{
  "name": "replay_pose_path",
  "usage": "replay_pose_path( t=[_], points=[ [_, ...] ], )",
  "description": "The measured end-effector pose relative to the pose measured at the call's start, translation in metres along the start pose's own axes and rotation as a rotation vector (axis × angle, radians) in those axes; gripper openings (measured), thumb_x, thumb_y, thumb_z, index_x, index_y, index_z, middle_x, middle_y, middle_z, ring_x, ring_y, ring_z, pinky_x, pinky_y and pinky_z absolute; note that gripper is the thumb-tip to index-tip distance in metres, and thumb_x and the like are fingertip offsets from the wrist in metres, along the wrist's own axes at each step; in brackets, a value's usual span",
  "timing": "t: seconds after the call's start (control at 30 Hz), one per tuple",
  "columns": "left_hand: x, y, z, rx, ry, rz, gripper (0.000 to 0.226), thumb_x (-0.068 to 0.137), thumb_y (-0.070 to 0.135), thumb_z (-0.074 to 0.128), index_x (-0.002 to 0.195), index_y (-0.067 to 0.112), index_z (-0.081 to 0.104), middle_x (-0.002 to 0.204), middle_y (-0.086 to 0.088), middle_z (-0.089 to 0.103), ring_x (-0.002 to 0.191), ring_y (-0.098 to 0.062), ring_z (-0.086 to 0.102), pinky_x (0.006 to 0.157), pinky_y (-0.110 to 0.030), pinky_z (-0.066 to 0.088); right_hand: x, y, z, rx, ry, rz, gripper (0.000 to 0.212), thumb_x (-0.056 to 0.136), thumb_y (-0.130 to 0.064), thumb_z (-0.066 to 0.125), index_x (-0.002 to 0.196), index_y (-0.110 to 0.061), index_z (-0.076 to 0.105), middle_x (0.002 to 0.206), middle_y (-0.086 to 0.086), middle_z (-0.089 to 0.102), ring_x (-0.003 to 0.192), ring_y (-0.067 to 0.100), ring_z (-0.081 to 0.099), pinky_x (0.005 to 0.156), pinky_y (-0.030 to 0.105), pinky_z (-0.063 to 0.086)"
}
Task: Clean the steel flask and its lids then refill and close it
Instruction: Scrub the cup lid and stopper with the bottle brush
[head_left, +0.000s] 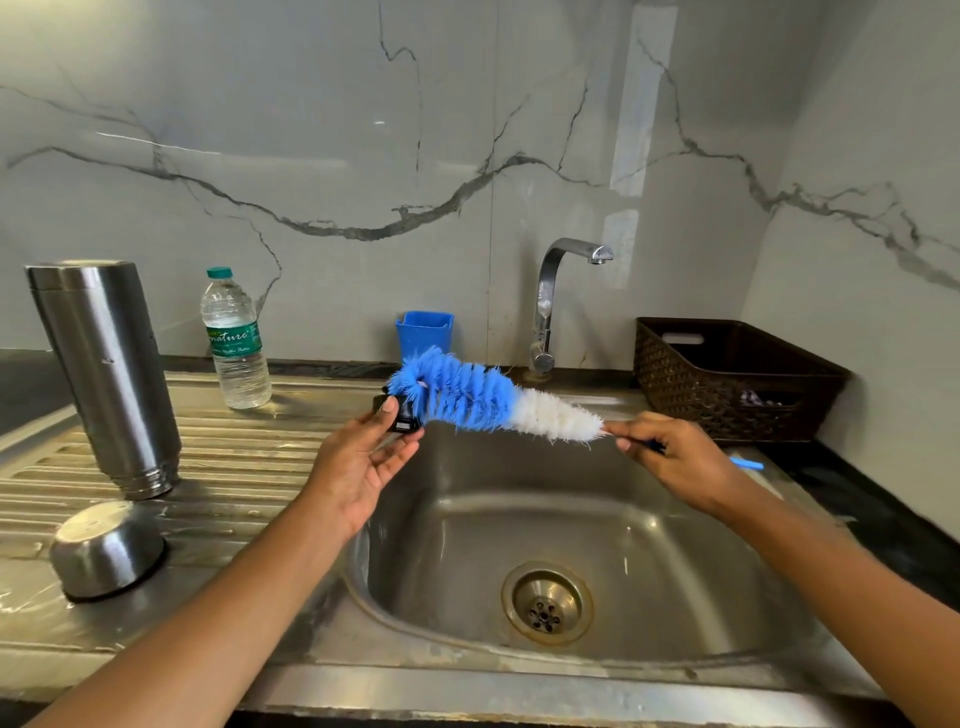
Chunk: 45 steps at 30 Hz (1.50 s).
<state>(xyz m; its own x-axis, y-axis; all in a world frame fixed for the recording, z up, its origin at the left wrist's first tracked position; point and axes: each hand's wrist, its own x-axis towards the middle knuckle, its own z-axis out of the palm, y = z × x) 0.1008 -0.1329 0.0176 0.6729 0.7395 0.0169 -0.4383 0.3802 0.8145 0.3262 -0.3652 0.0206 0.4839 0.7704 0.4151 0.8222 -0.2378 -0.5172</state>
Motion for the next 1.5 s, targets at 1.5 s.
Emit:
replay_pose_path(
  t=[1.5],
  points=[
    [-0.002,-0.003,0.009,0.433,0.069,0.497,0.051,0.069,-0.011,0.073,0.111,0.013,0.055,0.100,0.012,0.061,0.088,-0.007,0.064,0.077,-0.023,0.055,-0.007,-0.034,-0.019,0.254,-0.166,0.129,0.024,0.093,-0.006,0.054,0.100,-0.023,0.068,0.060,-0.005,0.059,0.044,-0.003,0.043,0.047,0.008,0.034]
  ],
)
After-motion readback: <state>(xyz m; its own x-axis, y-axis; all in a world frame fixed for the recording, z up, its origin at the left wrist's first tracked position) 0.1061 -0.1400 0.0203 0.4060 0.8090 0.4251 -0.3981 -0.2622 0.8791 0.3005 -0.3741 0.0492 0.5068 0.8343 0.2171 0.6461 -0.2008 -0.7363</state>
